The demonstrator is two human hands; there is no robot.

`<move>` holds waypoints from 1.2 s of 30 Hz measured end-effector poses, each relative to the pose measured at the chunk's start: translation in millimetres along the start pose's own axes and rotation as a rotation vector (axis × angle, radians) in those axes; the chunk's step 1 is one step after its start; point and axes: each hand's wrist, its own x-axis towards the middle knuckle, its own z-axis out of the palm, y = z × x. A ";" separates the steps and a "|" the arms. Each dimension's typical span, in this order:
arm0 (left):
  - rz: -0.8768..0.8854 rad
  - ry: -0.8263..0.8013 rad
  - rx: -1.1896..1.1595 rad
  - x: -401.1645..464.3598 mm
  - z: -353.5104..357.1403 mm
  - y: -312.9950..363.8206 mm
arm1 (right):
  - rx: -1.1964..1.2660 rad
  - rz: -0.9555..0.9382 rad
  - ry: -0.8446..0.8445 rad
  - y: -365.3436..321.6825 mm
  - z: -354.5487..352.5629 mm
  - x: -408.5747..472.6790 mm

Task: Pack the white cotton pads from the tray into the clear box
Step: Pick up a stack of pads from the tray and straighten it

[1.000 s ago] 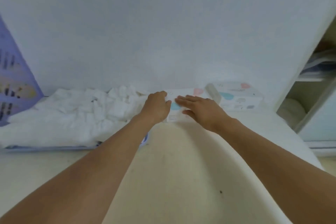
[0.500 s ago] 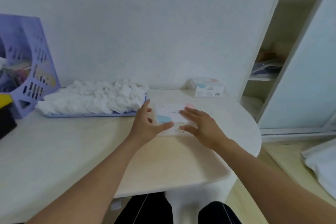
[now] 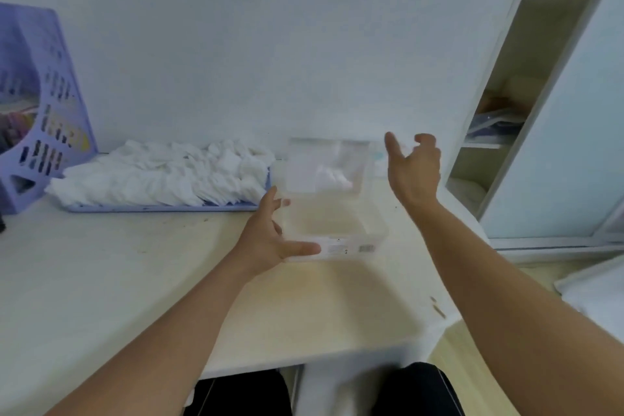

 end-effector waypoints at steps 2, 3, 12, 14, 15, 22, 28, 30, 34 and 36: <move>0.035 -0.005 0.017 -1.3 1.5 1.2 | -0.067 -0.099 -0.024 -13.0 3.7 -5.9; 0.047 -0.015 0.033 -1.5 3.5 2.5 | -0.124 -0.203 -0.148 -12.7 6.8 -17.5; 0.098 0.111 -0.015 1.4 -8.7 10.3 | -0.644 -0.536 -0.601 19.3 47.9 -67.8; 0.162 0.311 0.011 12.2 -29.6 14.6 | -0.393 -0.455 -0.476 10.5 56.2 -62.6; 0.191 0.427 0.009 18.9 -43.8 15.9 | -0.297 -0.456 -0.373 2.1 64.4 -61.4; 0.331 0.743 0.097 33.2 -89.9 -14.2 | -0.230 -0.397 -0.612 -44.9 168.2 -75.2; 0.358 0.692 0.109 54.3 -93.4 -26.0 | -0.358 -0.414 -0.597 -46.1 208.0 -68.7; 0.354 0.673 0.131 57.5 -91.1 -27.9 | -0.332 -0.418 -0.582 -43.5 207.9 -67.8; 0.344 0.635 0.120 54.7 -86.6 -26.1 | -0.265 -0.396 -0.597 -42.9 192.0 -72.1; 0.331 0.651 0.098 51.8 -87.1 -22.4 | -0.249 -0.420 -0.562 -42.4 185.3 -73.2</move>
